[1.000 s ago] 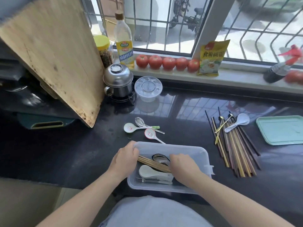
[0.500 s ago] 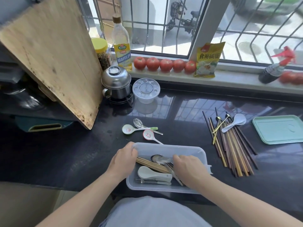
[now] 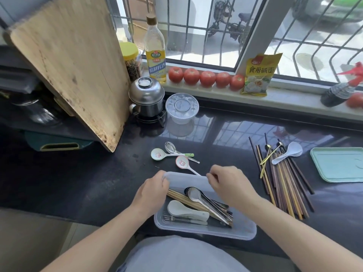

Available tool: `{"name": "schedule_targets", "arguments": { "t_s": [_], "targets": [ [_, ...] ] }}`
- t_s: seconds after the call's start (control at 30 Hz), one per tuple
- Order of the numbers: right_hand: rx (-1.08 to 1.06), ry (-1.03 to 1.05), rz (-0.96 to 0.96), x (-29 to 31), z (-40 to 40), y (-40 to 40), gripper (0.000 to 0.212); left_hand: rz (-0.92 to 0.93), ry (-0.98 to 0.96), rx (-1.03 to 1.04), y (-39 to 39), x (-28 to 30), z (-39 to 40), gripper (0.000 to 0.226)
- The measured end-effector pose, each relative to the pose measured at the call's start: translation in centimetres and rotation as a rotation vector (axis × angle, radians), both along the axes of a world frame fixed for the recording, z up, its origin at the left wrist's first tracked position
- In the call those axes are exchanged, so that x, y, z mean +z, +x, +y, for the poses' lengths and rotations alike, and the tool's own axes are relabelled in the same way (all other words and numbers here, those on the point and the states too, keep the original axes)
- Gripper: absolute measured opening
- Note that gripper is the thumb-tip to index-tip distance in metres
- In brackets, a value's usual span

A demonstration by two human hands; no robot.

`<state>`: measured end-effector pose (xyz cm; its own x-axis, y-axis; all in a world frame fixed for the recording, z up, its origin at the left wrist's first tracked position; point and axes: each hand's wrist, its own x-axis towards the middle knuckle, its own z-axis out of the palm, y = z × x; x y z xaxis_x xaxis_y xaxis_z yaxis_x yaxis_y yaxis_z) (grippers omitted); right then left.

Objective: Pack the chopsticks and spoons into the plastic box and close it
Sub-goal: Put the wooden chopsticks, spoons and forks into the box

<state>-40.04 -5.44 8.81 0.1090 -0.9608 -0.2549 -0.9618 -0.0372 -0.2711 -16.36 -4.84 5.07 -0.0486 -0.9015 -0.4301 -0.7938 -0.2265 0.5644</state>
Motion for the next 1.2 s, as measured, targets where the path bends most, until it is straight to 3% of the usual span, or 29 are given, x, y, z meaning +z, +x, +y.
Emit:
{"name": "schedule_targets", "arguments": {
  "t_s": [0.07,0.17,0.3,0.43,0.53,0.63,0.77,0.87,0.93,1.0,1.07,1.1,1.2],
  "targets": [
    [-0.047,-0.050,-0.049,-0.5,-3.7,0.3,0.023,-0.020,0.003,-0.012,0.0,-0.1,-0.1,0.024],
    [-0.004,0.045,0.001,-4.1,-9.6,1.8,0.012,-0.037,0.003,-0.029,0.0,-0.3,-0.1,0.024],
    [0.125,0.143,0.055,-9.4,-14.1,4.9,0.022,-0.066,0.012,-0.006,0.0,-0.7,-0.2,0.015],
    [0.065,0.178,-0.090,-11.5,-17.1,8.4,0.025,-0.085,0.007,-0.035,0.0,-0.7,-0.2,0.019],
    [0.061,0.215,-0.141,-12.8,-18.1,9.7,0.012,-0.112,0.030,-0.067,0.0,-0.6,-0.3,0.016],
    [0.050,0.179,-0.083,-13.6,-18.4,8.9,0.007,-0.105,0.036,-0.066,0.2,-0.6,-0.3,0.012],
    [-0.075,-0.001,-0.011,-11.0,-18.4,4.1,0.017,-0.094,0.019,-0.073,0.3,-0.5,-0.2,0.014],
    [-0.196,-0.131,-0.051,-6.8,-17.4,-0.7,0.017,-0.091,0.003,-0.067,0.3,-0.5,-0.2,0.014],
    [-0.262,-0.244,-0.220,-3.1,-15.2,-2.5,0.009,-0.079,-0.004,-0.062,0.3,-0.6,-0.2,0.015],
    [-0.227,-0.303,-0.428,1.0,-10.9,-2.5,0.004,-0.074,0.002,-0.044,0.3,-0.7,-0.2,0.016],
    [-0.093,-0.208,-0.527,3.7,-5.1,-1.5,0.004,-0.073,0.012,-0.026,0.2,-0.7,-0.1,0.017],
    [-0.015,-0.096,-0.484,3.7,-2.4,-1.0,0.005,-0.070,0.015,-0.021,0.1,-0.7,0.0,0.016],
    [0.141,0.192,-0.117,-0.5,2.7,0.2,0.009,-0.044,0.012,-0.004,0.2,-0.7,0.0,0.017]
  ]
}}
